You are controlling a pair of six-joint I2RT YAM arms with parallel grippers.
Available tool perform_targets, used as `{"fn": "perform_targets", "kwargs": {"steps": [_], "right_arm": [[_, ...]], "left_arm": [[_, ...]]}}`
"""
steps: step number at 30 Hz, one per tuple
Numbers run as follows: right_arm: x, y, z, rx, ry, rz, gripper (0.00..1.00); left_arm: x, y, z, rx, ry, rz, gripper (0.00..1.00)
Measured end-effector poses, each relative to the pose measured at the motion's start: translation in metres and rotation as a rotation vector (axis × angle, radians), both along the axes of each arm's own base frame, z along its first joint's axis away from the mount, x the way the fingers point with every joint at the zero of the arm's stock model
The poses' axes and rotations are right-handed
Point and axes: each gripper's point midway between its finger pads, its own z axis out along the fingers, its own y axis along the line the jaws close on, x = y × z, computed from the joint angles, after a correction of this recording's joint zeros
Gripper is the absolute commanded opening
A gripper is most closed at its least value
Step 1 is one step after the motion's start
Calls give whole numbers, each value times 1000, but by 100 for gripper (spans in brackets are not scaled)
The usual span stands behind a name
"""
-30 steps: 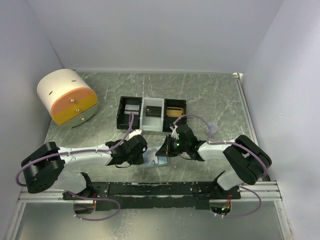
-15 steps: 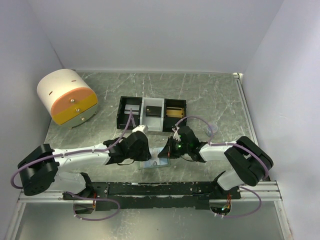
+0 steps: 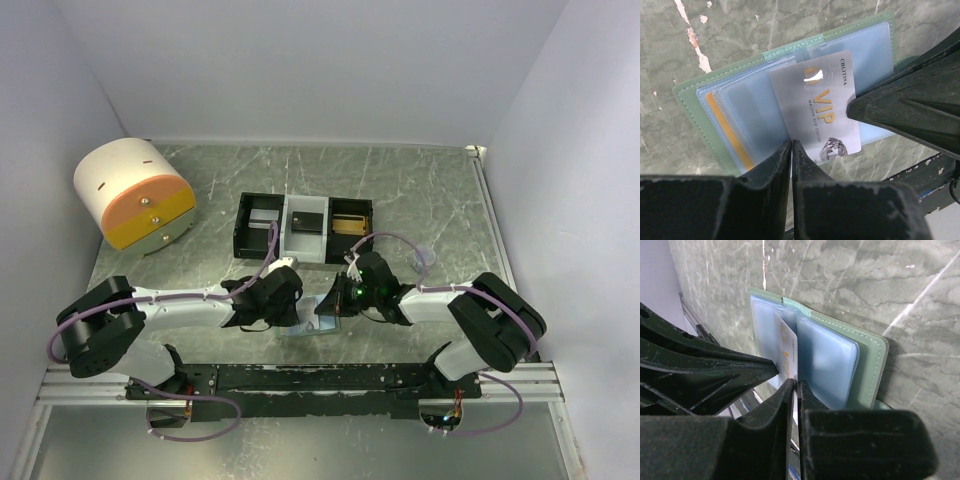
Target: Take the credit cards out of the card holder
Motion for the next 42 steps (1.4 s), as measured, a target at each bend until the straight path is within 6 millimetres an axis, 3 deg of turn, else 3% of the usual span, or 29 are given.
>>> {"fn": "perform_targets", "kwargs": {"steps": [7, 13, 21, 24, 28, 31, 34, 42], "right_arm": [[0, 7, 2, 48, 16, 12, 22], [-1, 12, 3, 75, 14, 32, 23], [-7, 14, 0, 72, 19, 57, 2], [-6, 10, -1, 51, 15, 43, 1], [-4, 7, 7, 42, -18, 34, 11], [-5, 7, 4, 34, -6, 34, 26], [-11, 11, -2, 30, 20, 40, 29], [-10, 21, -2, 25, 13, 41, 15]], "left_arm": [[-1, 2, 0, 2, 3, 6, 14], [-2, 4, 0, 6, 5, 7, 14], [-2, 4, -1, -2, 8, 16, 13], [-3, 4, -1, -7, 9, 22, 13], [-3, 4, 0, -9, 8, 21, 13], [-3, 3, 0, -9, 8, 21, 13], [-3, 3, 0, -10, 8, 21, 13], [-4, 3, 0, -12, 7, 19, 13]]}}
